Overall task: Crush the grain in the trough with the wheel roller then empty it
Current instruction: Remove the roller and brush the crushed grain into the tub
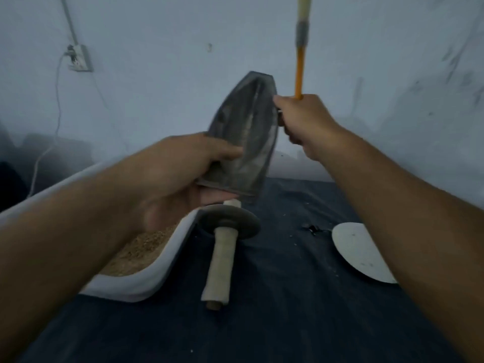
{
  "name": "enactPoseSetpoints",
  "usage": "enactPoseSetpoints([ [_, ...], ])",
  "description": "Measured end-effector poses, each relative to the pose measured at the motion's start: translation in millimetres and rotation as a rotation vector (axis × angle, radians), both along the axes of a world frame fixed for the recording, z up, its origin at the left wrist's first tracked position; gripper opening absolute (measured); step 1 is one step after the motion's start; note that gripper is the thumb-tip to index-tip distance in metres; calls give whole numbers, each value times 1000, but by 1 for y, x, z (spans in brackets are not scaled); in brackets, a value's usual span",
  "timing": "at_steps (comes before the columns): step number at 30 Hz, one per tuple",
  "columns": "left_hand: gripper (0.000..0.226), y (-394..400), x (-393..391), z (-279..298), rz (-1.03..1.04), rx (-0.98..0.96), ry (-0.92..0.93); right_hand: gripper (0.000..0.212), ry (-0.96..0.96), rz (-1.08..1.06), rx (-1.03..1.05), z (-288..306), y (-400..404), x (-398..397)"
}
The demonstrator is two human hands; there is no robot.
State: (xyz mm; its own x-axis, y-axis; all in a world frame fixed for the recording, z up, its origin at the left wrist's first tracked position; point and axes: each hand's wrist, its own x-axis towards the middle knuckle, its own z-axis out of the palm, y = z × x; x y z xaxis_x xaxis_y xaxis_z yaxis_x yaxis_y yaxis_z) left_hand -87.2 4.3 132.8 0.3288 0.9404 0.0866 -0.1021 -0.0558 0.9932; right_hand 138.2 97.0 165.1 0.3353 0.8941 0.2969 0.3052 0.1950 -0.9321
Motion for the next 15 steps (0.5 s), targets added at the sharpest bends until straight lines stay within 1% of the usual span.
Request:
enactPoseSetpoints([
  [1, 12, -17, 33, 10, -102, -59, -28, 20, -2, -26, -17, -3, -6, 17],
  [2, 7, -20, 51, 8, -115, -102, -53, 19, -3, -50, -37, -8, -12, 35],
  [4, 7, -18, 91, -11, -136, -210, -93, 16, -5, -94, -82, -21, -18, 68],
  [6, 11, -19, 113, -16, -158, -308, -104, 25, -13, -147, -148, -39, -20, 95],
  [7, 12, -21, 124, -26, -184, -332, -117, 29, -33, -179, -187, -50, -19, 107],
  [10, 14, -26, 148, -57, -207, -392, -93, 28, -122, -228, -314, -87, -18, 130],
  [13, 18, -23, 152, -83, -196, -417, -82, 29, -173, -221, -383, -119, -10, 137],
  [15, 20, -20, 150, -99, -178, -411, -76, 30, -150, -196, -428, -136, -4, 133],
])
